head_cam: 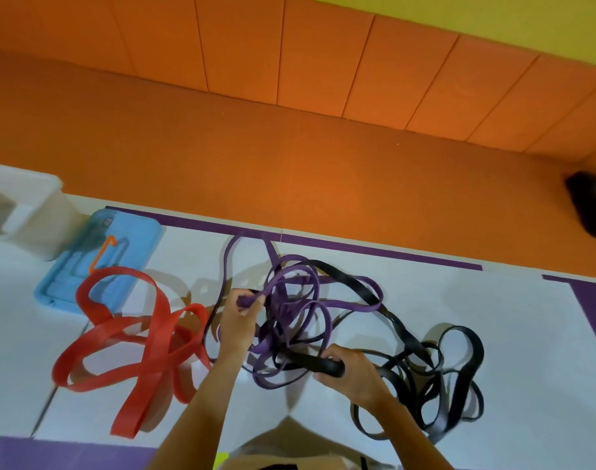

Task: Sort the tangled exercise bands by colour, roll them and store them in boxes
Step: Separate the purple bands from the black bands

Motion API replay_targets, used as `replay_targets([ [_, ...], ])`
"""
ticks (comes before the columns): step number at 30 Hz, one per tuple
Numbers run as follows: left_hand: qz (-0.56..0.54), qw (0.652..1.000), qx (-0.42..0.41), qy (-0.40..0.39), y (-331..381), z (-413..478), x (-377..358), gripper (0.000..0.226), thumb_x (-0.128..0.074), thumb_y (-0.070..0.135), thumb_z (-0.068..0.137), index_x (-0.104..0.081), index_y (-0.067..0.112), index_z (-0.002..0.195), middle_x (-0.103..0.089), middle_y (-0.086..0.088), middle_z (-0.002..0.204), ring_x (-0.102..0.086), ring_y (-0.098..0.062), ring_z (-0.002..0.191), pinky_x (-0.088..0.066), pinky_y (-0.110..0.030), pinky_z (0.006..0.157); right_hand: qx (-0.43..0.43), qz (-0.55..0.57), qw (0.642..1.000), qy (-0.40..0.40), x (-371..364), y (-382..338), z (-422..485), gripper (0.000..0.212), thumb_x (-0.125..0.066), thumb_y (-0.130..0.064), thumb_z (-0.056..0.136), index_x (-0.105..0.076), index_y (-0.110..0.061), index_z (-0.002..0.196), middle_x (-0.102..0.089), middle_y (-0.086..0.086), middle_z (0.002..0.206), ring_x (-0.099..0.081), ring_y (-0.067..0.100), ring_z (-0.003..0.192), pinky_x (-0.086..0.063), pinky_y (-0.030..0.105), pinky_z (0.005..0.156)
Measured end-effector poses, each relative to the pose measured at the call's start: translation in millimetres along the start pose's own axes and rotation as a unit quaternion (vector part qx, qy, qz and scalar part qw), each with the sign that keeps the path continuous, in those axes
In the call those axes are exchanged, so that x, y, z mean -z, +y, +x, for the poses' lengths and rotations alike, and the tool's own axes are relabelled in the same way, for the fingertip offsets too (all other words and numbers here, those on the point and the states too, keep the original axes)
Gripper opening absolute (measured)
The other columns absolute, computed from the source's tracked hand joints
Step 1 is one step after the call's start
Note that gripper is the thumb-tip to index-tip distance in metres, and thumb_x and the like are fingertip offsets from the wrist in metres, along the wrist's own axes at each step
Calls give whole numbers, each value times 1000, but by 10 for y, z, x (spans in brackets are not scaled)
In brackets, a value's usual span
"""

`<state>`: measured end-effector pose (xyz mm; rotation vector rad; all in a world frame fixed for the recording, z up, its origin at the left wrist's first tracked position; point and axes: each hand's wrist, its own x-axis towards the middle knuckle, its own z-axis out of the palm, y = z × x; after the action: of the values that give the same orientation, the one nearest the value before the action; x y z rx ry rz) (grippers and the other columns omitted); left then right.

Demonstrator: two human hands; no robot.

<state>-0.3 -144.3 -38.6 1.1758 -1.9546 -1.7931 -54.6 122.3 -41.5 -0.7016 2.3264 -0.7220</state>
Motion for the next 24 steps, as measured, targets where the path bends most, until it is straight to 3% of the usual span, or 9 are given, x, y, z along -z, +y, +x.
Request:
replay_targets([
  [3, -89, 991, 102, 15, 37, 73, 46, 16, -69, 26, 103, -55, 19, 106, -71, -15, 104, -70, -47, 109, -58, -59, 95, 4, 22, 998, 54, 104, 75, -95, 5, -71, -48, 87, -70, -43, 88, -64, -18, 87, -61, 8, 91, -51, 21, 78],
  [7, -129, 972, 188, -56, 57, 2, 8, 40, -72, 30, 101, -48, 22, 132, -66, -12, 127, -69, -35, 116, -58, -55, 99, -46, 83, 991, 91, 132, 129, -176, 26, -63, -31, 102, -76, -27, 79, -65, -5, 82, -62, 13, 77, -50, 30, 67],
  [9, -121, 975, 165, -81, 67, -82, -88, 61, -81, 13, 93, -43, 14, 141, -62, -16, 134, -66, -39, 122, -56, -57, 103, -65, 105, 990, 71, 110, -17, -158, 34, -56, -33, 106, -74, -29, 79, -70, 0, 81, -64, 14, 74, -47, 24, 64],
  [11, -86, 985, 123, -87, 52, -143, -194, 72, -86, 1, 85, -41, 6, 141, -58, -18, 138, -62, -38, 126, -54, -55, 108, -25, 107, 994, 26, 17, -279, -97, 41, -47, -45, 107, -73, -23, 84, -69, -1, 81, -63, 14, 73, -46, 22, 66],
  [14, -55, 980, 126, -142, 46, -192, -258, 84, -88, 2, 83, -34, 19, 145, -58, -10, 134, -61, -28, 123, -54, -44, 106, 72, 105, 992, -18, -205, -643, 17, 40, -45, -50, 107, -63, -21, 88, -63, -13, 80, -60, 7, 72, -47, 19, 69],
  [17, -27, 975, 127, -181, 3, -181, -255, 91, -83, -5, 82, -33, 25, 152, -70, -14, 123, -71, -26, 111, -59, -41, 97, 81, 75, 991, -74, -314, -671, 47, 27, -53, -53, 103, -64, -30, 111, -68, -14, 97, -64, 4, 87, -53, 20, 79],
  [19, -17, 976, 126, -177, 16, -169, -226, 86, -76, -10, 84, -37, 28, 151, -75, -9, 109, -74, -20, 101, -60, -29, 80, 61, 43, 993, -94, -288, -496, -16, 34, -57, -59, 97, -61, -39, 125, -69, -16, 104, -64, 1, 94, -53, 21, 87],
  [21, -32, 978, 126, -165, 40, -146, -195, 78, -75, -11, 85, -44, 27, 146, -75, -7, 107, -74, -18, 100, -58, -24, 72, 51, -27, 995, -77, -236, -244, -90, 42, -55, -63, 93, -59, -42, 129, -65, -20, 115, -58, -1, 106, -51, 32, 99],
  [24, -64, 985, 114, -115, 68, -127, -132, 59, -78, -10, 84, -58, 21, 130, -76, -9, 107, -75, -25, 104, -58, -27, 77, -23, -172, 984, -29, -144, 210, -244, 60, -49, -74, 90, -51, -43, 141, -45, -14, 149, -33, 11, 142, -26, 46, 124],
])
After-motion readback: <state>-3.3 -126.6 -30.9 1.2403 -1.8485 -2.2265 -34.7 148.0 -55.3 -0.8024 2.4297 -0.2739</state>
